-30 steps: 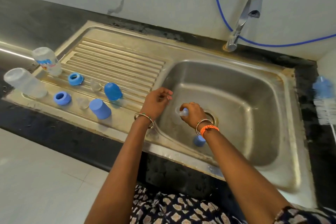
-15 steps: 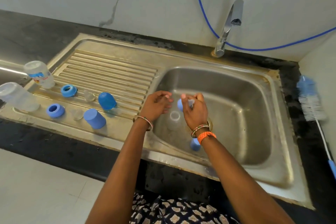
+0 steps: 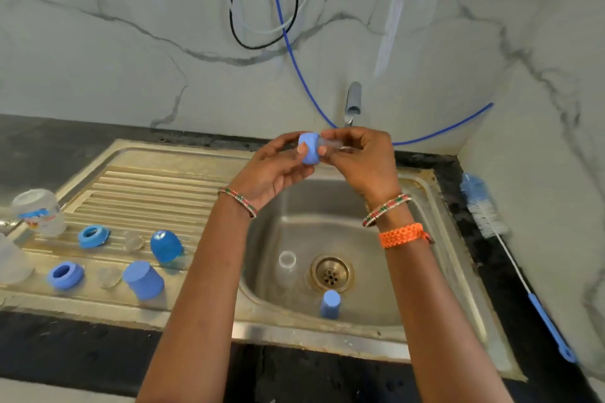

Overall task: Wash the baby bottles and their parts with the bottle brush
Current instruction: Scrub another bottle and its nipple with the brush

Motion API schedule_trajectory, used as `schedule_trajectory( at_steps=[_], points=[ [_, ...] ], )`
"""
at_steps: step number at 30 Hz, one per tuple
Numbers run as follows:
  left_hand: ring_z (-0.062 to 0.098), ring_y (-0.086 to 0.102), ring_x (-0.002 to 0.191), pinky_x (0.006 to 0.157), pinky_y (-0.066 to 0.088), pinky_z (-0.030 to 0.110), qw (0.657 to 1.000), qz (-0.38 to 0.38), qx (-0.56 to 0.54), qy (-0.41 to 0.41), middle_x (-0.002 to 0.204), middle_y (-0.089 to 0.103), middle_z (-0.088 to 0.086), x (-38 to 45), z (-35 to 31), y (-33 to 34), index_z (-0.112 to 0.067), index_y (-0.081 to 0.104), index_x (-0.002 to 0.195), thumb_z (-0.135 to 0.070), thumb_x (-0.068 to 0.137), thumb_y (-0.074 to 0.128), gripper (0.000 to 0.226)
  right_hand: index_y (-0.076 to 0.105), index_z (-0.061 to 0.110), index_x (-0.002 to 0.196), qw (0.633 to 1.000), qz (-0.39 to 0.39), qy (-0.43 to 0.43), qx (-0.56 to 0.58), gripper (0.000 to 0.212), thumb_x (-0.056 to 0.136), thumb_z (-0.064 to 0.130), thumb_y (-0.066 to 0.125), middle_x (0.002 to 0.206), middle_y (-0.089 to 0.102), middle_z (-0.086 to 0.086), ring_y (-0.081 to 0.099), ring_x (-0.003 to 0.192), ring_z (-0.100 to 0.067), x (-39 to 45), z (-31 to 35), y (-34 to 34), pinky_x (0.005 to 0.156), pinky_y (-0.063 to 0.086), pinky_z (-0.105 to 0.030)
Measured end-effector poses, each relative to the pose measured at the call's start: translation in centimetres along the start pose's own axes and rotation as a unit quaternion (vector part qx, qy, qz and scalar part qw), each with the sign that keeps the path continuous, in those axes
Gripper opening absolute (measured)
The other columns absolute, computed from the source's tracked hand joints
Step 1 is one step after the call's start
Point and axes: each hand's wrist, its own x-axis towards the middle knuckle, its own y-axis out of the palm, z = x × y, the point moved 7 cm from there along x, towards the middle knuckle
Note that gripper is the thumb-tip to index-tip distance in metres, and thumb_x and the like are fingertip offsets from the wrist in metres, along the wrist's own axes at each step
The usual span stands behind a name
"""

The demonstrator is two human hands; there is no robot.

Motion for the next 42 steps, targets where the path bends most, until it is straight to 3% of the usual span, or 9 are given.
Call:
schedule_trajectory(
  at_steps=[4, 9, 15, 20, 24, 26, 29, 36, 42],
  points=[
    [0.013, 0.069, 0.086, 0.074, 0.056, 0.024, 0.998, 0.025, -0.01, 0.055, 0.094, 0.072, 0.0, -0.8, -2.1, 0.3, -0.012, 0.058, 0.106, -0.005, 0.068, 0.08, 0.044, 0.075, 0.009, 0.095, 1.0, 0.017, -0.015, -0.005, 0.018, 0.077, 0.005, 0.074, 0.079, 0.069, 0.006, 0.063, 0.066, 0.007, -0.8, 2.9, -0.7, 0.067, 0.049, -0.008],
    [0.016, 0.071, 0.083, 0.07, 0.056, 0.024, 0.997, 0.013, -0.005, 0.071, 0.088, 0.074, 0.004, -1.5, -3.4, 0.4, -0.011, 0.061, 0.103, -0.044, 0.036, 0.093, 0.081, 0.075, 0.004, 0.092, 0.999, 0.008, -0.044, -0.025, 0.015, 0.077, 0.004, 0.074, 0.071, 0.068, 0.006, 0.062, 0.061, 0.007, -1.1, 5.3, -1.1, 0.064, 0.049, -0.009],
    [0.016, 0.071, 0.082, 0.07, 0.056, 0.025, 0.995, 0.003, 0.028, 0.098, 0.083, 0.074, 0.003, -2.3, -4.7, 0.6, -0.009, 0.06, 0.101, -0.019, 0.056, 0.086, 0.053, 0.076, 0.004, 0.085, 0.985, 0.0, -0.109, -0.136, 0.009, 0.079, 0.005, 0.07, 0.071, 0.068, -0.002, 0.057, 0.058, -0.002, -1.2, 8.3, -0.2, 0.063, 0.049, -0.009],
    [0.022, 0.07, 0.087, 0.076, 0.057, 0.03, 0.99, 0.005, -0.004, 0.142, 0.091, 0.074, 0.009, -2.2, -5.6, 1.1, -0.011, 0.06, 0.104, -0.04, 0.045, 0.091, 0.073, 0.077, 0.01, 0.088, 0.981, -0.004, -0.118, -0.154, 0.01, 0.083, 0.009, 0.068, 0.078, 0.068, 0.0, 0.064, 0.079, -0.015, -0.8, 10.3, -0.1, 0.077, 0.052, -0.023],
    [0.02, 0.069, 0.087, 0.083, 0.057, 0.037, 0.977, -0.025, 0.088, 0.191, 0.09, 0.074, 0.003, -2.0, -7.5, 0.7, -0.017, 0.058, 0.098, -0.028, 0.051, 0.089, 0.057, 0.075, 0.01, 0.094, 0.996, 0.059, -0.042, -0.049, 0.012, 0.083, 0.011, 0.069, 0.079, 0.07, 0.0, 0.067, 0.077, -0.01, 0.6, 9.8, -0.7, 0.078, 0.056, -0.024],
    [0.022, 0.069, 0.092, 0.084, 0.056, 0.036, 0.971, -0.033, 0.112, 0.208, 0.094, 0.073, 0.002, -2.0, -8.1, 0.5, -0.016, 0.057, 0.099, -0.014, 0.06, 0.08, 0.045, 0.072, 0.009, 0.094, 0.998, 0.048, -0.025, -0.015, 0.014, 0.08, 0.009, 0.072, 0.081, 0.07, -0.007, 0.067, 0.075, -0.016, 1.0, 9.1, -0.8, 0.076, 0.057, -0.033],
    [0.024, 0.069, 0.095, 0.086, 0.056, 0.039, 0.969, -0.045, 0.102, 0.22, 0.097, 0.073, 0.002, -2.1, -7.9, 0.3, -0.019, 0.057, 0.098, -0.021, 0.058, 0.079, 0.046, 0.07, 0.013, 0.083, 1.0, 0.022, -0.012, 0.01, 0.01, 0.076, 0.012, 0.077, 0.077, 0.07, -0.009, 0.068, 0.077, -0.026, 1.0, 8.4, -0.8, 0.077, 0.058, -0.042],
    [0.023, 0.068, 0.096, 0.084, 0.055, 0.035, 0.967, -0.054, 0.115, 0.223, 0.102, 0.072, 0.004, -2.6, -6.7, -0.2, -0.019, 0.056, 0.098, -0.023, 0.058, 0.078, 0.046, 0.073, 0.007, 0.086, 0.997, 0.043, -0.045, -0.053, 0.007, 0.08, 0.012, 0.074, 0.073, 0.068, 0.0, 0.062, 0.064, -0.004, 0.2, 8.6, -0.3, 0.067, 0.053, -0.013],
    [0.013, 0.068, 0.095, 0.083, 0.054, 0.026, 0.965, -0.036, 0.143, 0.217, 0.096, 0.074, -0.007, -2.6, -6.1, 0.1, -0.014, 0.055, 0.098, 0.001, 0.063, 0.079, 0.045, 0.068, 0.005, 0.08, 0.989, 0.056, -0.049, -0.129, 0.006, 0.076, 0.005, 0.073, 0.068, 0.065, -0.003, 0.062, 0.063, -0.013, -0.1, 8.1, 0.0, 0.079, 0.052, -0.031]
  ],
)
